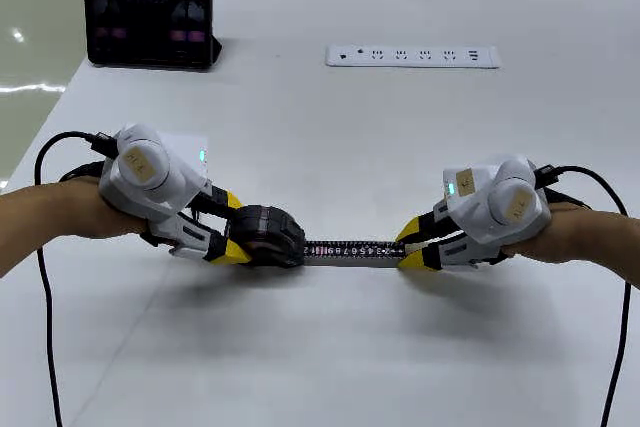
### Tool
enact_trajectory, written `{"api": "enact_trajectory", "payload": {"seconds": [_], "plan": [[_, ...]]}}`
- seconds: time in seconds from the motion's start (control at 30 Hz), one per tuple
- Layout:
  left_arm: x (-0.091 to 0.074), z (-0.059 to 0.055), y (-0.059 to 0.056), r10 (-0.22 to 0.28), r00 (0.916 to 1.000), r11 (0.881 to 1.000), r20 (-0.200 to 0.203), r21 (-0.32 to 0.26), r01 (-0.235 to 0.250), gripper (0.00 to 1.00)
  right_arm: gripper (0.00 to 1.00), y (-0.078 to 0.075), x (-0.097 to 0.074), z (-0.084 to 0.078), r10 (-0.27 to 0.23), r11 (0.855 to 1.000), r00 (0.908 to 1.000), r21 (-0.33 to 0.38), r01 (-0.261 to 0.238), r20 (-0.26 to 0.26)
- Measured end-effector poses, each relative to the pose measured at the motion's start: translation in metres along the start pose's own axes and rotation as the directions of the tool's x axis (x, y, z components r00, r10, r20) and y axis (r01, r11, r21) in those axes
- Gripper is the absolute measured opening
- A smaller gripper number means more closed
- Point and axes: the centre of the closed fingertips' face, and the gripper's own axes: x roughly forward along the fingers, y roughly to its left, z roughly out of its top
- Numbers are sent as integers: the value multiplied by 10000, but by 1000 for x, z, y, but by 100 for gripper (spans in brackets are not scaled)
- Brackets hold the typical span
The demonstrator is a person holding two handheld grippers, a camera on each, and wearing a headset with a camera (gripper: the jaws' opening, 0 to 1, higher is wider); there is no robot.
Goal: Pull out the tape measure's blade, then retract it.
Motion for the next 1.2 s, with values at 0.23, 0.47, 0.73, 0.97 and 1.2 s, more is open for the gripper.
{"api": "enact_trajectory", "payload": {"seconds": [0.23, 0.47, 0.73, 0.97, 1.2], "plan": [[0, 0, 0, -13, 10000, 10000, -24, 8, 13, 25, 9, 2, -5, -6, 1, 10000, 10000, 47, 0, -85], [0, 0, 0, -48, 10000, 10000, -48, 23, 49, 25, 9, 3, -9, -12, 6, 9999, 9999, 130, -4, -172], [0, -1, 0, -82, 9999, 10000, -69, 45, 82, 25, 9, 6, -17, -18, 19, 9998, 9997, 221, -13, -251], [0, -1, 0, -87, 9999, 10000, -91, 16, 87, 25, 9, 6, -22, -25, 23, 9997, 9995, 252, -15, -322], [0, 0, 0, -101, 9999, 9999, -114, 8, 101, 25, 9, 6, -26, -31, 37, 9995, 9994, 303, -26, -358]]}}
